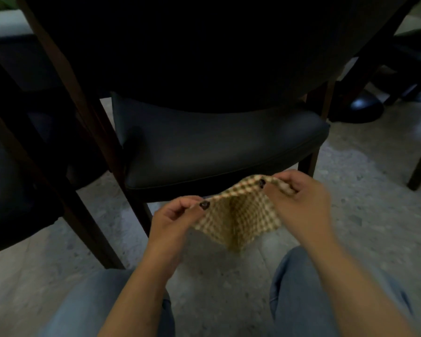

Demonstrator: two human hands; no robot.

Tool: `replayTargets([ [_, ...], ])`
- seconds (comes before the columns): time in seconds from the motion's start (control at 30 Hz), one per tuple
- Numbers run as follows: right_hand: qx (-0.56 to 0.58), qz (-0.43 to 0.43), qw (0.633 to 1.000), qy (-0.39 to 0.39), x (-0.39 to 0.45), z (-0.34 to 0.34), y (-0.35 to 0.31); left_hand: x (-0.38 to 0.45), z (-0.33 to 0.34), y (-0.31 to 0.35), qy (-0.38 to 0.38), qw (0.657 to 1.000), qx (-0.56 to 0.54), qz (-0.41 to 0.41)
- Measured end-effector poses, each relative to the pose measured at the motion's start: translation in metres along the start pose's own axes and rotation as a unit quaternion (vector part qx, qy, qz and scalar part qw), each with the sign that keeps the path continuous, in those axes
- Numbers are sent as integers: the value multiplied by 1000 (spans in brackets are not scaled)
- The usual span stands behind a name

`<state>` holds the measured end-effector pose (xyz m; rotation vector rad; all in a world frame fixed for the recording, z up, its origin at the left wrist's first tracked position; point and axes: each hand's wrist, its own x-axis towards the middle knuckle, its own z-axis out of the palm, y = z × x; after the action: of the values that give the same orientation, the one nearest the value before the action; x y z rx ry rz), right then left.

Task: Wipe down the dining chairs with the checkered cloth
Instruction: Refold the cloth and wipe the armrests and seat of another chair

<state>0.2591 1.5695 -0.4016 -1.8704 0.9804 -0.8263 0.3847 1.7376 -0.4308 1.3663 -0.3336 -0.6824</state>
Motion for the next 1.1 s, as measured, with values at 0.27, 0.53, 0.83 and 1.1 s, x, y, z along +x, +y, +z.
replayTargets([
  [0.27,-8,-89,988,-127,-34,31,-6,-1,20,-11,82,987,8,-134],
  [0.53,112,-30,949,-294,-30,32,5,0,15,0,-77,982,-98,-141],
  [0.83,110,104,938,-313,-8,15,3,3,-6,1,-59,990,-75,-102],
  [1.1,180,170,923,-295,-7,21,0,4,-8,2,-127,979,-72,-140],
])
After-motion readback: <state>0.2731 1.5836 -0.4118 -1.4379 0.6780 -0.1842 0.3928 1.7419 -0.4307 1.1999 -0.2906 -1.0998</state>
